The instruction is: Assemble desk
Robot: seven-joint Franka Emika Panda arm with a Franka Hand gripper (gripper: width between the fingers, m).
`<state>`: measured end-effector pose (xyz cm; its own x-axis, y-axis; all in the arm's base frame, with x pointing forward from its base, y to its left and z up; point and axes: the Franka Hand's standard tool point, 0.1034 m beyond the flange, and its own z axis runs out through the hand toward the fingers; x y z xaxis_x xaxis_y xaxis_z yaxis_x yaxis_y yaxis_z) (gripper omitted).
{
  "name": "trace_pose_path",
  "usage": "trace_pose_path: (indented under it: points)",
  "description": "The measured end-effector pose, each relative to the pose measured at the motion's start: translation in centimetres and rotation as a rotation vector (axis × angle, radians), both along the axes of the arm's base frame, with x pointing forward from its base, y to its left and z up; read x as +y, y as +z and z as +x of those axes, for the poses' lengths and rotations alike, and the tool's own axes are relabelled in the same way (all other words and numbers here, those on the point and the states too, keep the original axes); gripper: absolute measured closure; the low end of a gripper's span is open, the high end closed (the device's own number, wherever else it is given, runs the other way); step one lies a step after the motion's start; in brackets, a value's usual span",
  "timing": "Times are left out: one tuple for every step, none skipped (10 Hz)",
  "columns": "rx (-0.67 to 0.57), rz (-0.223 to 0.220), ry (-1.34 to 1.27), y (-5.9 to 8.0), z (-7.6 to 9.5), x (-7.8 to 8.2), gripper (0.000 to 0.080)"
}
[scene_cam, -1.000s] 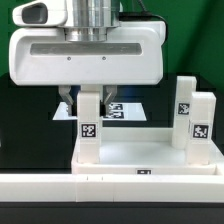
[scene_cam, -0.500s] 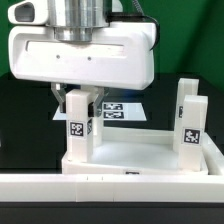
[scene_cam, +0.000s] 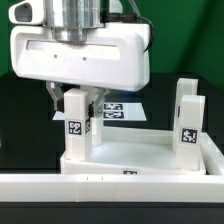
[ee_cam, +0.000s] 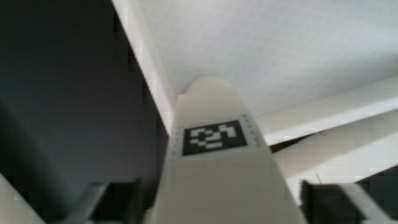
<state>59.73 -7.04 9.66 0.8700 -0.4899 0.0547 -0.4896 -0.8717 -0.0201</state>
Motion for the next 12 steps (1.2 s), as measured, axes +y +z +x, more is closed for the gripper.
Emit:
trace_pose_path:
  points:
    - [0.0, 0.001, -0.01, 0.0, 0.0, 0.1, 0.0252]
    - [-0.005, 0.008, -0.068, 0.3, 0.1, 0.4, 0.0171]
    - [-0.006, 0.018, -0.129, 0.5, -0.3, 0.8, 0.0156]
    - [-0.004, 0.024, -0.162, 0.6, -0.5, 1.2, 0.0156]
    - [-0.001, 0.029, -0.241, 0.7, -0.6, 2.1, 0.015]
    - [0.008, 0.021, -0.251, 0.6, -0.6, 3.1, 0.015]
    - [0.007, 0.022, -0.237, 0.5, -0.6, 3.0, 0.015]
    - [0.007, 0.022, -0.239, 0.5, -0.6, 2.9, 0.015]
    - [0.007, 0.022, -0.238, 0.5, -0.6, 3.0, 0.015]
    - [0.007, 0.022, -0.238, 0.5, -0.6, 3.0, 0.015]
    - [0.008, 0.022, -0.238, 0.5, -0.6, 3.0, 0.015]
    - [0.008, 0.022, -0.238, 0.4, -0.6, 3.0, 0.015]
